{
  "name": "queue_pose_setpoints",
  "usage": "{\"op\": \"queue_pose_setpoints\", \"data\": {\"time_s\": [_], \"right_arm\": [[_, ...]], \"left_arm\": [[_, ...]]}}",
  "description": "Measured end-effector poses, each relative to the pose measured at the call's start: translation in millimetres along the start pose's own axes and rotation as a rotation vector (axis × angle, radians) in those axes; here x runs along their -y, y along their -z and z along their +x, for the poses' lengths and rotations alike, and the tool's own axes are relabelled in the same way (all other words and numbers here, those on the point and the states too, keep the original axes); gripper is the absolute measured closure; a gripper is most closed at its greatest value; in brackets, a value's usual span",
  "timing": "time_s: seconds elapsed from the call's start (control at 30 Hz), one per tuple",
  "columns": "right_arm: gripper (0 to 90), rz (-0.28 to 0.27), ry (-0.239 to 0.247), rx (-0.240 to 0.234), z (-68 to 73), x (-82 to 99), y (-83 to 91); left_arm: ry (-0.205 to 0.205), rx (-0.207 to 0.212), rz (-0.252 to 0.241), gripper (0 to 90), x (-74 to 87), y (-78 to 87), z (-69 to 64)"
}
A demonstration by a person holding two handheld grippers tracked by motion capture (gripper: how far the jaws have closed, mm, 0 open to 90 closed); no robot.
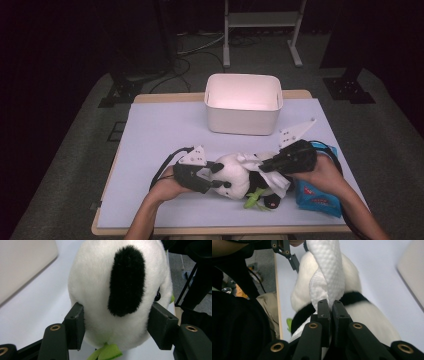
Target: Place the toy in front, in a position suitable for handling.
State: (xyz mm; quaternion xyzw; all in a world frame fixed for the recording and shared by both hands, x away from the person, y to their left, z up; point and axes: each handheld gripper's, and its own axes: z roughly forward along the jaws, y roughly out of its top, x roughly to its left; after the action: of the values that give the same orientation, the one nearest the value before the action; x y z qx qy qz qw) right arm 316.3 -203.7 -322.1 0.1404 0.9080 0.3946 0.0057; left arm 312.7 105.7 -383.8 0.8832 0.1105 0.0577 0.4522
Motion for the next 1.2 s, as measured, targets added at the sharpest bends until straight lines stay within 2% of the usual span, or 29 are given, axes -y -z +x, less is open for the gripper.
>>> {"op": "queue_pose_setpoints", "data": {"time_s": [0.13,0.27,0.43,0.47,0.5,0.57,0.7,0.83,0.93,1.03,1.2], "right_arm": [[85.2,0.027,0.017,-0.009,0.2,-7.0,-8.6],[85.2,0.021,0.015,0.010,-0.2,-3.1,0.0],[85.0,-0.019,-0.020,0.052,-3.7,11.0,21.7],[85.0,-0.019,-0.020,0.052,-3.7,11.0,21.7],[85.0,-0.033,-0.049,0.062,-5.2,19.1,29.5],[85.1,-0.048,-0.066,0.071,-7.2,28.1,35.7],[85.0,-0.074,-0.099,0.072,-8.7,44.0,43.0],[85.0,-0.081,-0.113,0.079,-9.4,51.3,46.8],[85.0,-0.077,-0.114,0.081,-9.7,50.6,47.8],[85.0,-0.078,-0.101,0.084,-10.2,41.1,45.9],[85.0,-0.070,-0.066,0.058,-8.2,22.2,31.3]], "left_arm": [[-0.008,-0.004,0.006,38.1,0.7,0.6,-0.4],[-0.010,0.000,0.002,38.2,0.4,1.2,0.1],[-0.005,0.002,0.002,38.1,1.5,0.8,0.9],[-0.005,0.002,0.002,38.1,1.5,0.8,0.9],[-0.003,0.004,0.003,38.1,1.9,0.7,1.3],[0.000,0.003,-0.001,38.1,2.2,0.4,1.9],[-0.001,0.005,0.001,38.0,2.6,0.5,2.7],[-0.004,0.003,0.001,38.1,2.1,0.6,2.8],[-0.007,0.001,0.001,38.1,1.2,0.9,2.5],[-0.019,-0.004,0.001,38.1,-0.3,1.5,1.1],[-0.024,-0.008,-0.002,38.1,-2.6,2.3,-1.6]]}}
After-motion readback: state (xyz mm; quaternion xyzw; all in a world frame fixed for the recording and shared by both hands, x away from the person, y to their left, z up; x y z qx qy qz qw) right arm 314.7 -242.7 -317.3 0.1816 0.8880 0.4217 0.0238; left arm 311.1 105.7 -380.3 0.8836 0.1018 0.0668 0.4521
